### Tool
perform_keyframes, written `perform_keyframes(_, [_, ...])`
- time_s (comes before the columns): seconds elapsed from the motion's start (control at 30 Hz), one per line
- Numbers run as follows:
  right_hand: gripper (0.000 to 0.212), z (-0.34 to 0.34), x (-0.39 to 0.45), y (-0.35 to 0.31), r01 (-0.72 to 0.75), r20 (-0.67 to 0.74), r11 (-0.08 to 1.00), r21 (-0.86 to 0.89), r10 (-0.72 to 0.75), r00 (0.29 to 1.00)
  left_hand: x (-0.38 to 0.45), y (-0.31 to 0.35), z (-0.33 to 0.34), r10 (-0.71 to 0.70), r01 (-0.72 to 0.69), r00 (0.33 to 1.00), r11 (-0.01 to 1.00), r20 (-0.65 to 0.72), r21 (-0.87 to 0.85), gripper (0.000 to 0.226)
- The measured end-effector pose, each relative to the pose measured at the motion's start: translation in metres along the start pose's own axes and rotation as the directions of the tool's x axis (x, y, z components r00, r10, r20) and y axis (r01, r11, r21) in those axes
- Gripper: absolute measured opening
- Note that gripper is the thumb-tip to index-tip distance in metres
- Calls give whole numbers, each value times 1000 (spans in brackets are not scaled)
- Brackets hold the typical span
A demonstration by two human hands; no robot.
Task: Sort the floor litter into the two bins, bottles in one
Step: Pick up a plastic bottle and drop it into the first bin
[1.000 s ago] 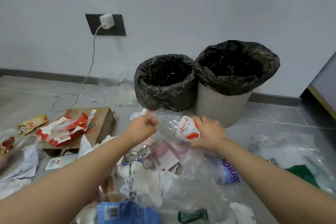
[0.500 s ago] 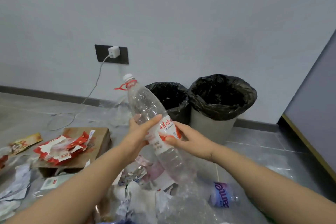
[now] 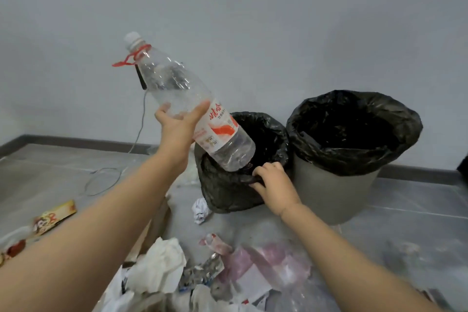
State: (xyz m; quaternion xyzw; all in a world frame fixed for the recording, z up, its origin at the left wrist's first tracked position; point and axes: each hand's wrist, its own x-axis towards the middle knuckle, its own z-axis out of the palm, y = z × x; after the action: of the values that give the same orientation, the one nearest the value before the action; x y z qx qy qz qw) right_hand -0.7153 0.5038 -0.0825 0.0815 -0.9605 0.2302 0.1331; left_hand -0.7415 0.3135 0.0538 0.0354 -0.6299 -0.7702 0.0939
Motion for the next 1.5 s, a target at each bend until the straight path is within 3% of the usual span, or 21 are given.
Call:
perform_keyframes(0.13, [14,-4,-23,3,77,-101,995,70,-70,992,9,-28,31,73,-83,996,973,55,213,95])
perform_keyframes(0.2, [14,-7,-35,6,86,-100,994,70,-79,992,5,-53,38,32,-61,995,940,90,336,97])
perform_keyframes(0.4, [15,-21,-55,3,47,-109,996,77,-38,993,-25,-96,20,-64,3,996,748,67,664,72])
perform_keyframes(0.53, [34,-39,-75,-7,14,-97,991,135,-1,995,-67,-89,4,121,-256,965,643,234,721,43])
perform_keyframes(0.6, [38,-53,-95,1,-27,-94,987,157,43,995,-91,-86,-1,156,-436,892,547,425,715,37])
perform_keyframes(0.67, [38,-65,-117,19,-138,-55,967,213,153,987,-105,-91,-1,63,-615,772,329,633,717,45])
perform_keyframes(0.73, [41,-72,-141,40,-278,94,936,214,264,960,-107,-99,0,-87,-668,731,110,676,736,57])
perform_keyframes(0.77, [44,-71,-154,49,-338,215,929,150,303,928,-106,-102,1,-121,-650,747,74,654,756,58])
perform_keyframes(0.83, [56,-61,-177,63,-396,466,918,-35,365,806,-103,-107,3,-92,-619,776,82,625,781,53])
perform_keyframes(0.9, [70,-46,-193,72,-398,584,902,-167,416,697,-103,-111,3,-23,-613,786,92,617,784,45])
perform_keyframes(1.03, [79,-20,-207,82,-367,616,894,-257,444,651,-105,-120,-11,118,-571,820,119,560,812,32])
perform_keyframes(1.1, [82,-12,-210,84,-363,607,888,-284,459,649,-102,-124,-17,161,-598,800,149,578,787,30])
perform_keyframes(1.2, [71,-8,-209,82,-401,495,876,-267,482,723,-95,-129,-19,209,-674,738,197,642,712,27])
perform_keyframes(1.33, [67,-24,-197,76,-553,204,813,-182,581,788,-93,-134,-17,242,-676,737,225,632,702,24])
perform_keyframes(1.4, [72,-38,-190,73,-570,69,821,-24,570,819,-92,-136,-19,250,-676,737,245,628,695,24])
perform_keyframes(1.5, [74,-55,-176,51,-475,-132,808,349,544,828,-89,-137,-24,276,-700,714,260,643,665,22])
